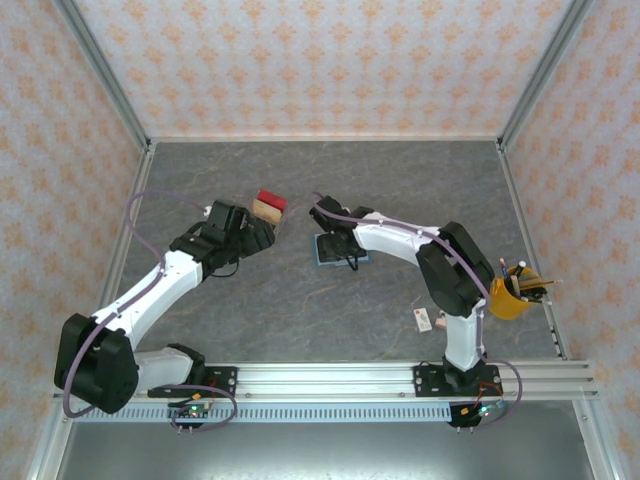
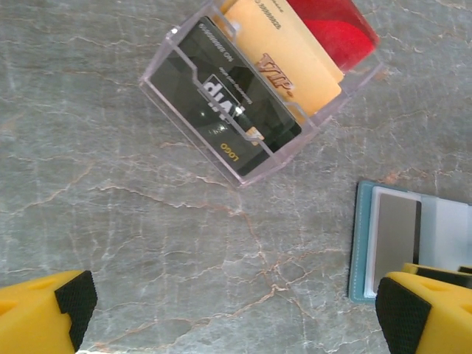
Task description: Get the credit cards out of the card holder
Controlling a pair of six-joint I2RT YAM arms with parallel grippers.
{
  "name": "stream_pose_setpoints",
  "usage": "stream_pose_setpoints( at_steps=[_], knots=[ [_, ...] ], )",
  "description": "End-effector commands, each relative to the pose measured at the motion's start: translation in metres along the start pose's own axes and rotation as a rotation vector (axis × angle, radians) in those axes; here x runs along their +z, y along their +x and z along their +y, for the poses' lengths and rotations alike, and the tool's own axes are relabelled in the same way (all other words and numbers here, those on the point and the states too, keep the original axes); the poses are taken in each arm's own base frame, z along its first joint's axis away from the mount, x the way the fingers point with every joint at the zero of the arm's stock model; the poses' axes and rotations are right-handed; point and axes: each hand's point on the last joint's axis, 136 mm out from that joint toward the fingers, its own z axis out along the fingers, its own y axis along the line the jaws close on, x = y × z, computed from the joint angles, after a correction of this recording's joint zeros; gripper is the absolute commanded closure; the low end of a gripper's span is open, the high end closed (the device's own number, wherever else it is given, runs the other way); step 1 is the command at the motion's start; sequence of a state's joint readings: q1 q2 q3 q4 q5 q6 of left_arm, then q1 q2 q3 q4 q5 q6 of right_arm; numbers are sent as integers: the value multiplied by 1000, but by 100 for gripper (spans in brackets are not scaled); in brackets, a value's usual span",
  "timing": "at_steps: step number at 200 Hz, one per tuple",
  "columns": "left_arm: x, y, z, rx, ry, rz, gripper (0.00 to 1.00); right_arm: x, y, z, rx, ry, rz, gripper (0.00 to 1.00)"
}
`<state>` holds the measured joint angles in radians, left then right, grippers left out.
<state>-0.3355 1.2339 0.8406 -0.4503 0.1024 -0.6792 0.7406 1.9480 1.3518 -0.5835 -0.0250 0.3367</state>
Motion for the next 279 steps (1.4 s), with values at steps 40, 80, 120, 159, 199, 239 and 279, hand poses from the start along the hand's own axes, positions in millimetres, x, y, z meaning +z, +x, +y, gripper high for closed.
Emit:
stream_pose_setpoints(
  at_steps=[40, 80, 120, 159, 199, 239, 279],
  knots=[
    [17, 5, -23, 20, 37, 34, 0, 19, 23, 2, 57, -9, 110, 30],
    [33, 13, -40, 28, 62, 78, 0, 10, 32, 3, 108, -35, 115, 33],
    [46, 25, -67, 40, 127, 125, 0, -26, 0, -5, 154, -74, -5, 32],
    [61, 39, -102, 7, 244, 193, 5, -33, -15, 6, 209, -341, 16, 35],
    [79, 50, -132, -26, 335, 261, 26, -18, -17, 0, 238, -436, 82, 55],
    [93, 52, -139, -33, 327, 279, 49, -6, -17, -2, 234, -465, 124, 68],
    [106, 57, -144, -34, 317, 313, 66, 8, -13, -3, 226, -451, 158, 72]
  ],
)
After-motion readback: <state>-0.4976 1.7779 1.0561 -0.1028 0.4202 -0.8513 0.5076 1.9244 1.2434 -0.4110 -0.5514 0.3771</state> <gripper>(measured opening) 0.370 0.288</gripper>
